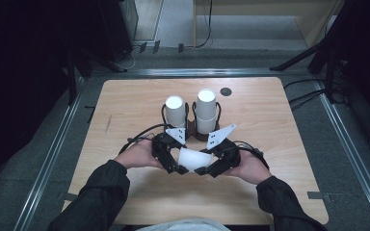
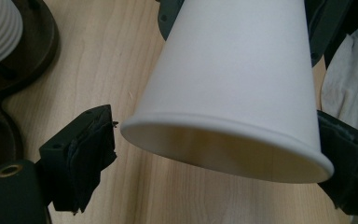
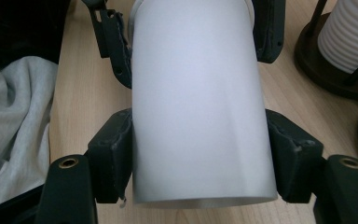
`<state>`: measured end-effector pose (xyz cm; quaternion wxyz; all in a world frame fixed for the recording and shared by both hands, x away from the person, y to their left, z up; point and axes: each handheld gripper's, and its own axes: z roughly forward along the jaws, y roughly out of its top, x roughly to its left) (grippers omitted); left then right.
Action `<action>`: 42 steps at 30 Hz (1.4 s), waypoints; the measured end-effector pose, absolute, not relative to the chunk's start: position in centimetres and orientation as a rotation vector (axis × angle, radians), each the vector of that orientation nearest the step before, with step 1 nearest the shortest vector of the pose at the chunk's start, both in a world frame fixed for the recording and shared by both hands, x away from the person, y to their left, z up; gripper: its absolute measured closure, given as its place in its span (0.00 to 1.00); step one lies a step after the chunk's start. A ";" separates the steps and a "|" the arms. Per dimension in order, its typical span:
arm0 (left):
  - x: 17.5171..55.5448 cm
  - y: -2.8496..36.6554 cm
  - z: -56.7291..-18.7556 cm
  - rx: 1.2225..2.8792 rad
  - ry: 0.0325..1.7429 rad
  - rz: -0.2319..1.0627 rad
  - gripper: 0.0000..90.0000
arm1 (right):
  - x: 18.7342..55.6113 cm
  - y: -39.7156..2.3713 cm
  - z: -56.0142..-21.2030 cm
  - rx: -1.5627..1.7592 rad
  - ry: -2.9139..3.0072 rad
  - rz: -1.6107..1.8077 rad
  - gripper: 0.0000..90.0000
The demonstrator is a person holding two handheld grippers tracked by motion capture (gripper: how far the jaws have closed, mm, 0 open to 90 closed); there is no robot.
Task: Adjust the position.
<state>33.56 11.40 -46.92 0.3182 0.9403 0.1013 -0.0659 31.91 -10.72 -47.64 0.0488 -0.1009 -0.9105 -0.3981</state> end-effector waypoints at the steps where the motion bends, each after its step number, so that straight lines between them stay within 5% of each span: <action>1: 33.5 11.5 -46.8 2.456 0.273 -0.165 0.10 | 31.9 -10.9 -47.5 -0.314 -2.768 -1.226 0.36; 21: 33.3 13.0 -45.5 2.209 0.349 -0.196 0.10 | 32.3 -12.7 -45.4 -0.364 -2.637 -1.456 0.36; 30: 32.9 13.7 -45.0 2.093 0.374 -0.236 0.19 | 32.3 -12.0 -45.6 -0.343 -2.588 -1.448 0.36; 39: 32.9 14.1 -44.8 2.102 0.356 -0.246 0.26 | 32.3 -11.9 -45.6 -0.319 -2.579 -1.448 0.35; 42: 32.9 14.2 -44.5 2.146 0.355 -0.208 0.26 | 32.3 -11.9 -45.6 -0.347 -2.606 -1.434 0.27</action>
